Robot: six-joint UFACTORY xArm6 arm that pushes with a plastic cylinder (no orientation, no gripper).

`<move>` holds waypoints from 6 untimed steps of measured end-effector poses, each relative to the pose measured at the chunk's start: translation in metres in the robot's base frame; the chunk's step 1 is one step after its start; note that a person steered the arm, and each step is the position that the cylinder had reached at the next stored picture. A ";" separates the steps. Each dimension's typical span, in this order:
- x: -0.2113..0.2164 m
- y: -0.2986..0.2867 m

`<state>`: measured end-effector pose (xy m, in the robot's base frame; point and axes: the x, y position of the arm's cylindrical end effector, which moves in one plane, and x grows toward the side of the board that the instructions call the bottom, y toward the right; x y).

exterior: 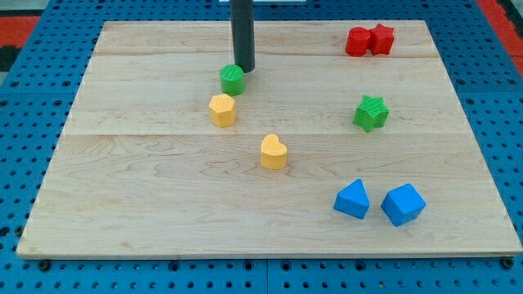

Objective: Separate the green circle from the yellow hexagon

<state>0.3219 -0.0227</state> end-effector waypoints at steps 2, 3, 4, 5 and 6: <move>0.043 0.003; 0.040 0.028; 0.068 0.019; 0.074 0.016; 0.068 -0.013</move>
